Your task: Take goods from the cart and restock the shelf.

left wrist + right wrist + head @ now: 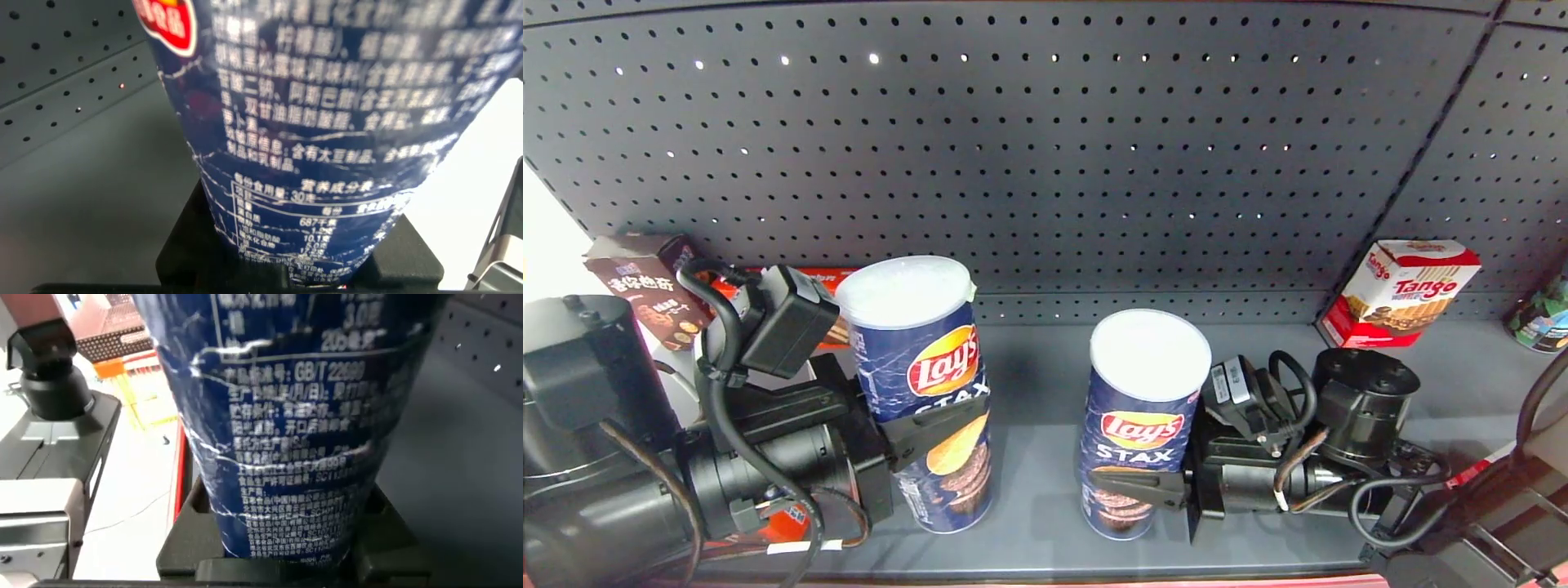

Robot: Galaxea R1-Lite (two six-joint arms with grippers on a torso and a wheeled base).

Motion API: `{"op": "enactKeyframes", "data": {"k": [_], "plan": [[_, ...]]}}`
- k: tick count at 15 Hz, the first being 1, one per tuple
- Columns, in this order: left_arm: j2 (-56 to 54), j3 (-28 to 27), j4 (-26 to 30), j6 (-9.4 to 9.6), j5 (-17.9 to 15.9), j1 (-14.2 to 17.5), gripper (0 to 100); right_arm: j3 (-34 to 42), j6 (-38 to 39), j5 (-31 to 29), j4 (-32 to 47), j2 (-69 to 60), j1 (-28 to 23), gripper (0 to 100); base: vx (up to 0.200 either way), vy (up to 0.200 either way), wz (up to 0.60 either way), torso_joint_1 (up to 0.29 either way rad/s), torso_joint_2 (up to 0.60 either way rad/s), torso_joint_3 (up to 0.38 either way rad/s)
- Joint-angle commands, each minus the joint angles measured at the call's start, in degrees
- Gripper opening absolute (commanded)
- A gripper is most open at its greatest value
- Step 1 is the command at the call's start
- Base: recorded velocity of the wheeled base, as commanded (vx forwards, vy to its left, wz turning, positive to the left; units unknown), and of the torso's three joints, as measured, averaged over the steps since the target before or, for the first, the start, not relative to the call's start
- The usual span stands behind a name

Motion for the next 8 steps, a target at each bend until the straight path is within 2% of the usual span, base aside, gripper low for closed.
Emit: {"op": "enactKeyframes", "data": {"k": [1,2,3,8], "plan": [[0.1,0.2,0.0,0.01,0.0,0.0,0,0.3,-0.1,0.0,0.0,0.5,0.1,0,0.0,0.0,0.0,0.0,0.0,0.0],[0.0,0.6,0.0,0.01,0.0,0.0,0,0.5,-0.1,0.0,0.0,0.5,0.3,0,0.0,0.0,0.0,0.0,0.0,0.0],[0.0,0.6,0.0,0.01,0.0,0.0,0,0.7,-0.1,0.0,0.0,0.5,0.3,100,0.0,0.0,0.0,0.0,0.0,0.0],[-0.2,0.6,0.0,0.01,0.0,0.0,0,2.9,-1.8,0.0,-0.2,-0.5,0.6,100,0.0,0.0,0.0,0.0,0.0,0.0]]}}
